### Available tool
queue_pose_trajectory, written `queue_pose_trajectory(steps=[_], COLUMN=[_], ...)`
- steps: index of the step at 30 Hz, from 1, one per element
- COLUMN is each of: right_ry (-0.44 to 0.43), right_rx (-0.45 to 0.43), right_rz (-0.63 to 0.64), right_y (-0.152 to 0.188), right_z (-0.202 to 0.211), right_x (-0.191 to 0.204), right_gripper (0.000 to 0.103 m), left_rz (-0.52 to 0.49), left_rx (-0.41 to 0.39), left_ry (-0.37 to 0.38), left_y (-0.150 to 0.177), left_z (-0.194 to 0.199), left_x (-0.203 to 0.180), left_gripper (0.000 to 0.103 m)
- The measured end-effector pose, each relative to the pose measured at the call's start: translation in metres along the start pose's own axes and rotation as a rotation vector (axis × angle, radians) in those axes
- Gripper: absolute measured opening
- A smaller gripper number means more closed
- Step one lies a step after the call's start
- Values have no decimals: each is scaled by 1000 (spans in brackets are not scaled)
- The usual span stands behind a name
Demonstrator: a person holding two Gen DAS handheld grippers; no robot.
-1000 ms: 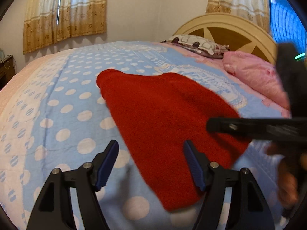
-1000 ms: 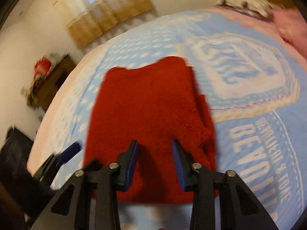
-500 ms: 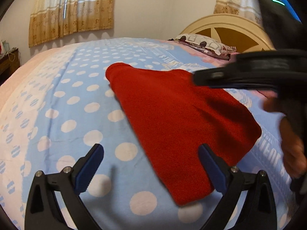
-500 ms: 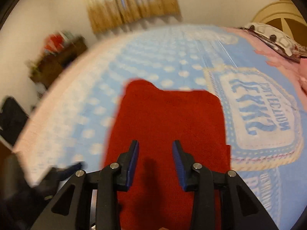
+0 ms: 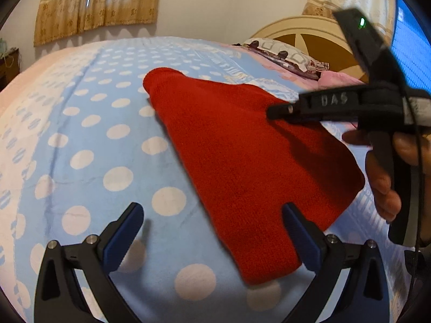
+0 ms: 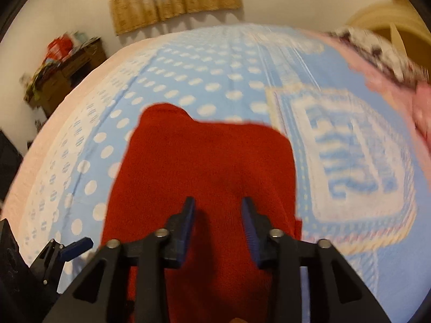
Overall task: Fold small clothes
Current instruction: 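Lower the open right gripper onto the edge of the folded red sweater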
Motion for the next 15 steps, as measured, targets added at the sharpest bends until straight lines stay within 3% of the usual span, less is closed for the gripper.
queue_pose_trajectory(steps=[3,8,15], right_ry=[54,101,51], right_rx=[41,120,66], right_rz=[39,-1,-34], right_y=[-14,-17,-5], right_z=[-16,-45,-36], right_x=[3,-23,-42], right_gripper=[44,43,43], left_rz=[-1,5,23], left_rx=[5,15,38], left_ry=[-1,9,38], left_y=[1,1,1], left_z=[0,-2,-6], left_x=[-1,-1,2], left_gripper=[103,103,103])
Point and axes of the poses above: each gripper's, at about its wrist camera, not at the fingertips, and z roughly against the way its jaws point, x to its left, y to its underside, the point moved 1 cm from there along -z, roughly the way its jaws point, and after that the axes turned 10 degrees about -y, right-handed, at the moved point
